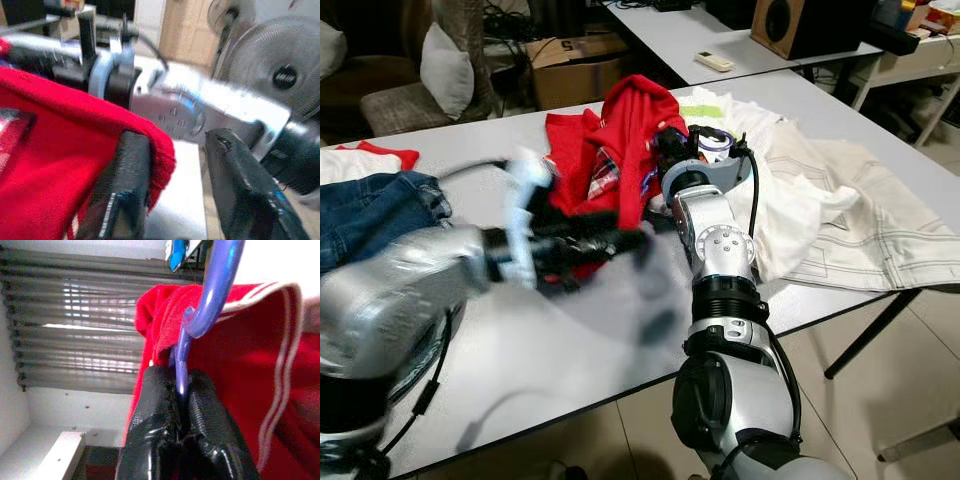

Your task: Hang hanger

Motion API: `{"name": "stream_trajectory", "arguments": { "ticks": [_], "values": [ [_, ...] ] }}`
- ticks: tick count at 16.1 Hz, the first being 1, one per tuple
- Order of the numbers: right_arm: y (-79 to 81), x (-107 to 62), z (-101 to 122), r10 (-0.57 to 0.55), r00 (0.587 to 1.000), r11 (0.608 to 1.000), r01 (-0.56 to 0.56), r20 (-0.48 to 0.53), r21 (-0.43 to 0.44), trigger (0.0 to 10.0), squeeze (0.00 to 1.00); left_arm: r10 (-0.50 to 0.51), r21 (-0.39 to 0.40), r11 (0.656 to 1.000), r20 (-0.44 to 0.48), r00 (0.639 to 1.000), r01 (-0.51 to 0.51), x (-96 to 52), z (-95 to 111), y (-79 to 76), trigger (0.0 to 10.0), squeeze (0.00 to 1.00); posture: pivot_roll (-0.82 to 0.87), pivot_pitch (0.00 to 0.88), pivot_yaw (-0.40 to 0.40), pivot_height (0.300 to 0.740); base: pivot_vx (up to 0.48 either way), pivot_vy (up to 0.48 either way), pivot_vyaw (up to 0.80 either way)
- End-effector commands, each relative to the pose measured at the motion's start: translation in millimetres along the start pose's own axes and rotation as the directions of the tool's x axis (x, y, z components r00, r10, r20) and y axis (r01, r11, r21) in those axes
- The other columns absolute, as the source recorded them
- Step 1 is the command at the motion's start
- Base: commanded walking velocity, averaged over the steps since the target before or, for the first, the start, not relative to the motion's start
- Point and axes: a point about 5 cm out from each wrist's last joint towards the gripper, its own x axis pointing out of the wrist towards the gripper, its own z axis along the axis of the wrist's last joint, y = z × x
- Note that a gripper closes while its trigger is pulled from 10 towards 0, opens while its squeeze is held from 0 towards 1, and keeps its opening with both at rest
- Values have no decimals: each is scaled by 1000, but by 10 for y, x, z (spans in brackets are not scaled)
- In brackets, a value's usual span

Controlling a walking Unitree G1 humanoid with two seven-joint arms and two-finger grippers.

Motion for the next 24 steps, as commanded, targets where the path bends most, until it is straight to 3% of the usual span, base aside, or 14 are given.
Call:
{"name": "stream_trajectory", "arguments": {
  "ticks": [1, 4, 10, 12, 13, 14, 15, 16, 17, 19, 21, 22, 23, 24],
  "values": [
    [35, 4, 71, 25, 999, 999, -25, 32, 20, 10000, 0, -61, 35, 998, 61, 996, 59, -67, 163, -69, 10000, 1000, -15, 0, 37, 740, 0, 0, 0],
    [36, -17, 146, 45, 998, 999, -44, 38, -19, 10000, 0, -24, 33, 999, 52, 998, 22, -208, 186, 20, 10000, 1000, -14, 0, 40, 740, 0, 0, 0],
    [23, -29, 147, 52, 998, 998, -50, 41, -48, 10000, 0, 12, 36, 999, -8, 1000, -11, -213, 101, 70, 10000, 1000, -22, 0, 54, 740, 0, 0, 0],
    [28, -50, 152, 68, 997, 995, -65, 31, -71, 10000, 0, 60, 39, 997, -28, 998, -59, -277, 51, 135, 10000, 1000, -23, 0, 58, 740, 0, 0, 0],
    [39, -66, 161, 79, 997, 990, -75, 20, -123, 10000, 0, 113, 41, 993, -18, 993, -112, -325, 36, 200, 10000, 1000, -24, 0, 60, 740, 0, 0, 0],
    [62, -114, 164, 100, 995, 965, -102, -21, -242, 10000, 0, 255, 45, 966, 26, 967, -256, -439, 16, 351, 10000, 1000, -21, 0, 62, 740, 0, 0, 0],
    [99, -187, 161, 132, 989, 927, -147, -67, -345, 10000, 0, 413, 58, 908, 48, 909, -415, -568, -27, 504, 10000, 1000, -21, 0, 67, 740, 0, 0, 0],
    [196, -321, 163, 198, 972, 871, -234, -127, -432, 10000, 0, 544, 79, 835, 22, 839, -544, -713, -140, 623, 10000, 918, -30, 0, 79, 740, 0, 0, 800],
    [276, -470, 126, 247, 949, 804, -314, -197, -506, 10000, 0, 620, 86, 782, 8, 785, -618, -830, -245, 673, 10000, 0, -38, 0, 87, 740, 0, 0, 800],
    [337, -708, 108, 264, 922, 709, -385, -284, -590, 10000, 0, 655, 115, 751, -15, 755, -650, -854, -387, 645, 10000, 0, -34, 0, 86, 740, 0, 0, 800],
    [249, -896, 154, 176, 923, 626, -374, -343, -685, 10000, 0, 674, 106, 736, -20, 739, -669, -736, -517, 585, 10000, 0, -3, 0, 63, 740, 0, 0, 800],
    [180, -1026, 165, 94, 923, 537, -363, -373, -762, 10000, 0, 672, 138, 736, -32, 739, -663, -688, -644, 509, 10000, 0, -10, 0, 64, 740, 0, 0, 800],
    [167, -1074, 168, 67, 922, 499, -361, -381, -788, 10000, 0, 667, 136, 741, -36, 744, -658, -675, -691, 475, 10000, 0, -10, 0, 64, 740, 0, 0, 800],
    [152, -1187, 201, 9, 929, 440, -336, -370, -833, 10000, 0, 637, 123, 768, -43, 769, -629, -611, -781, 375, 10000, 0, -12, 0, 60, 740, 0, 0, 800]
  ]
}}
